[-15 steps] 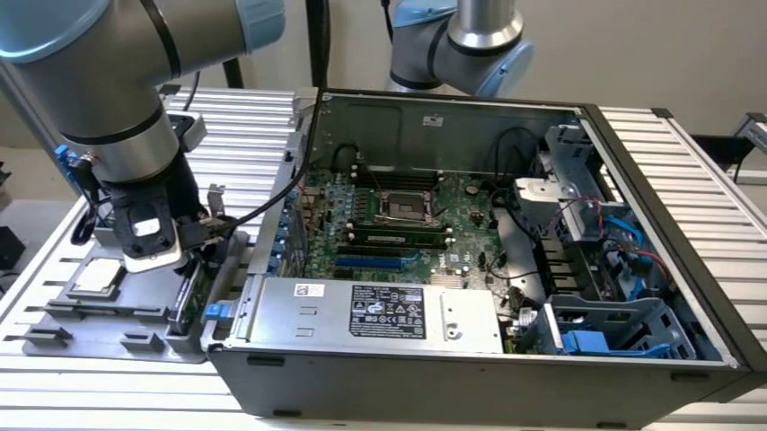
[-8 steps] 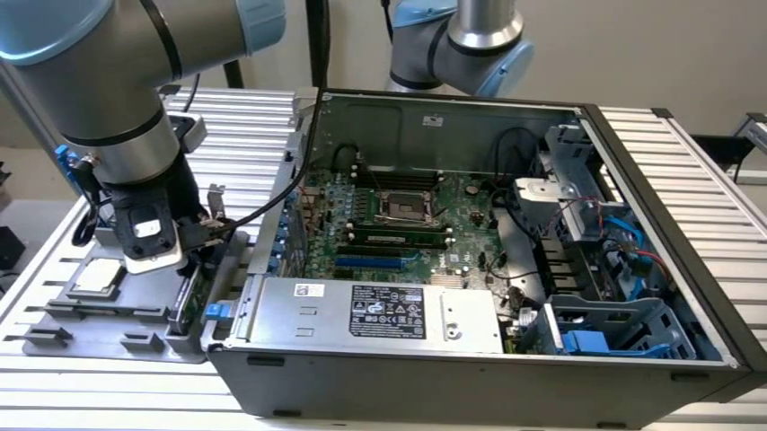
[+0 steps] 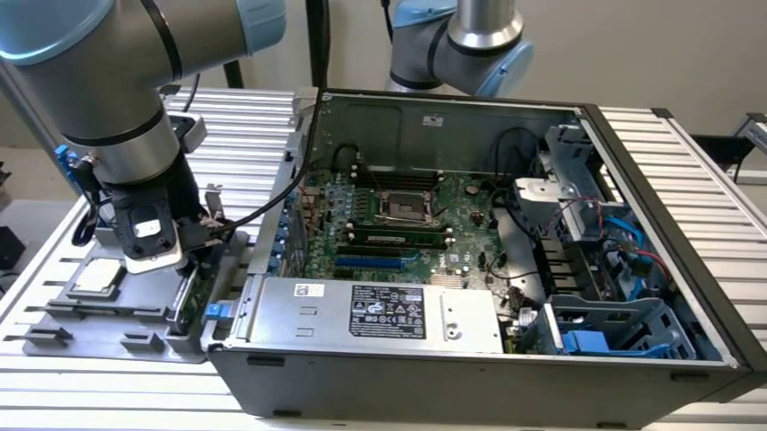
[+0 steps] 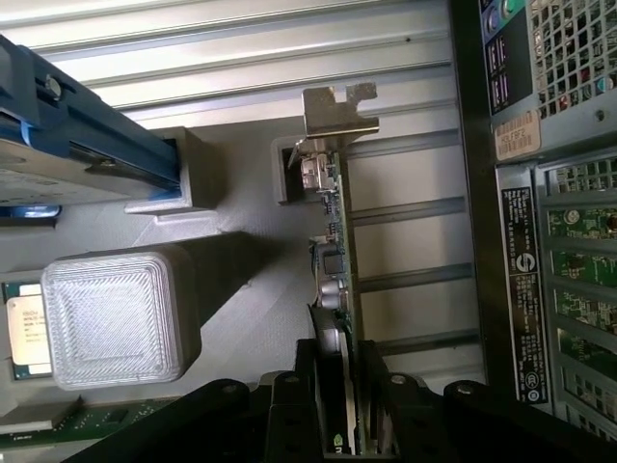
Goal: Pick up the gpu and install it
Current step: 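Pick up the gpu and move the gpu toward the slot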
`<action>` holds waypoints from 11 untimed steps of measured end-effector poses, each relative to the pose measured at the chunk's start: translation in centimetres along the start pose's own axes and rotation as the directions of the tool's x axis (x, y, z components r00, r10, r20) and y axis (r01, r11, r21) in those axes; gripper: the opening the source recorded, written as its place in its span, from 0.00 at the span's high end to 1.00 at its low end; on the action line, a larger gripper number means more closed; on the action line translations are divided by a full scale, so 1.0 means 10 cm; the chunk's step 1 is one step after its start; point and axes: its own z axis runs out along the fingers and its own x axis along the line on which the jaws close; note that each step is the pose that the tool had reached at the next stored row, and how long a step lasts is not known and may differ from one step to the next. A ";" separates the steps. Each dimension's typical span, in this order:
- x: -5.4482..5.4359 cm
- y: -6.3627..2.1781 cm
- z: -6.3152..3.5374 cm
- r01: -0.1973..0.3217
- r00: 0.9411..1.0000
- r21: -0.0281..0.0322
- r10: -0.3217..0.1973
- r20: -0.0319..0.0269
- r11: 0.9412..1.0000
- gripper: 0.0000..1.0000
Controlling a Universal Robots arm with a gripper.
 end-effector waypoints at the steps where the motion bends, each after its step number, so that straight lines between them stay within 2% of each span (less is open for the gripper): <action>1: 0.00 0.000 0.000 0.000 1.000 0.000 0.000 -0.001 1.000 0.70; 11: 0.03 -0.004 0.000 0.008 1.000 0.000 -0.008 -0.004 1.000 0.73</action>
